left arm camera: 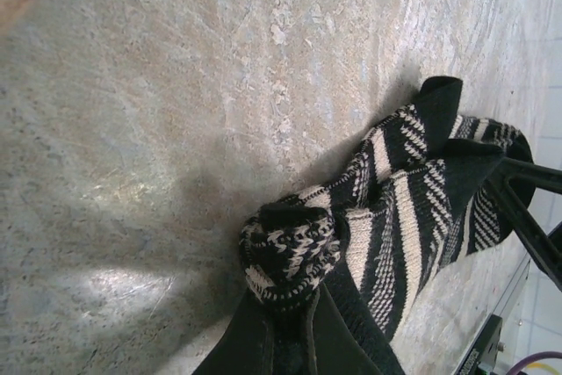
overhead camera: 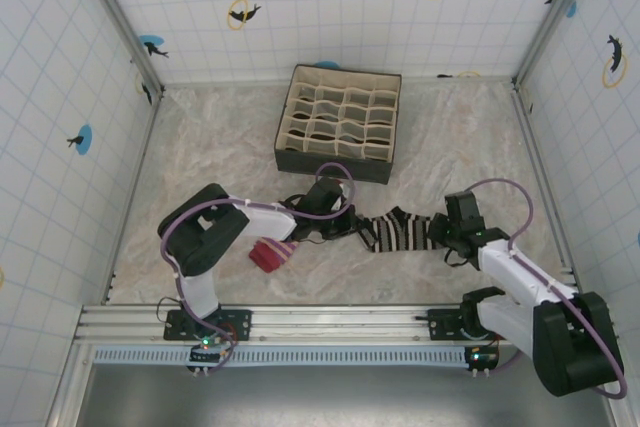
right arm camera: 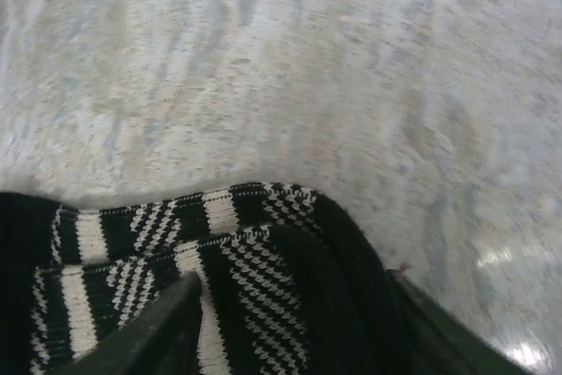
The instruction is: Roll the socks
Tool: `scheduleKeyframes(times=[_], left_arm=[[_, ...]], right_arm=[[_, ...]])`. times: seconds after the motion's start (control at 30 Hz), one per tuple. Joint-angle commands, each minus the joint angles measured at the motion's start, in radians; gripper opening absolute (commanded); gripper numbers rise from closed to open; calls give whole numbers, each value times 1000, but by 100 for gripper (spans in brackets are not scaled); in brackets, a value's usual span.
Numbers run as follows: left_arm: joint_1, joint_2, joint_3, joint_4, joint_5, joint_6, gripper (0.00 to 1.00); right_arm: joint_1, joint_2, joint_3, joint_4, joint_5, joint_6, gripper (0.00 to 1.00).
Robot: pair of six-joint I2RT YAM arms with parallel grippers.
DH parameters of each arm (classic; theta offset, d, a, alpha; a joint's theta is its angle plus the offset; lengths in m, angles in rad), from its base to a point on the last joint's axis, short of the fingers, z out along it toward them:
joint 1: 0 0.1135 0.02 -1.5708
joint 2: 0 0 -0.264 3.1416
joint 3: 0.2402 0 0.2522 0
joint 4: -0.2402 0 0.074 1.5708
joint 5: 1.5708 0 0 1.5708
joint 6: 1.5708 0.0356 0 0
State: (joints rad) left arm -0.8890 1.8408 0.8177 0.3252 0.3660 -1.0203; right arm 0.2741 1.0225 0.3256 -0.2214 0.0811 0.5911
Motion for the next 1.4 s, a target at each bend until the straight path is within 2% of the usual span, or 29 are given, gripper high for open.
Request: scheduleKeyframes(times=[0.0,0.07,0.2,0.27,0.4,0.57,0.7,0.87,0.97,1.1,1.2,1.33,1.37], left_arm=[[9,-38,-29,-42,8,15,0],[8,-57,-50,-20,7,3,0],[8,-116,-115,39,-17,-17,0],[7,-157,-156,64,-45,-24,0],[1,-207,-215,127,-51,-26,0],[-31,-220,-227,120,-78,-8,0],[-40,-204,-237,104,-111,-43,0],[-45,-211,-251,48,-207,-92,0],[-51,-212,-254,29,-246,-112,0],[-64,-203,-243,14,-274,-122,0],[-73,-198,-232,-1,-290,-132,0],[-77,-193,-209,-32,-294,-154,0],[-79,-195,-202,-43,-294,-162,0]], right_arm=[[-7,31,-28,86,-75,-18,36],[-7,64,-17,124,-84,-23,20],[-9,168,46,172,-82,-43,0],[-11,239,101,174,-58,-51,0],[-3,365,188,231,-109,-58,0],[48,507,310,276,-121,-77,0],[77,582,372,290,-114,-94,0],[81,608,388,332,-143,-132,12],[81,587,382,347,-178,-167,33],[85,530,385,336,-202,-226,54],[88,452,371,323,-209,-263,75],[138,293,304,306,-158,-311,92],[162,245,275,305,-137,-327,94]])
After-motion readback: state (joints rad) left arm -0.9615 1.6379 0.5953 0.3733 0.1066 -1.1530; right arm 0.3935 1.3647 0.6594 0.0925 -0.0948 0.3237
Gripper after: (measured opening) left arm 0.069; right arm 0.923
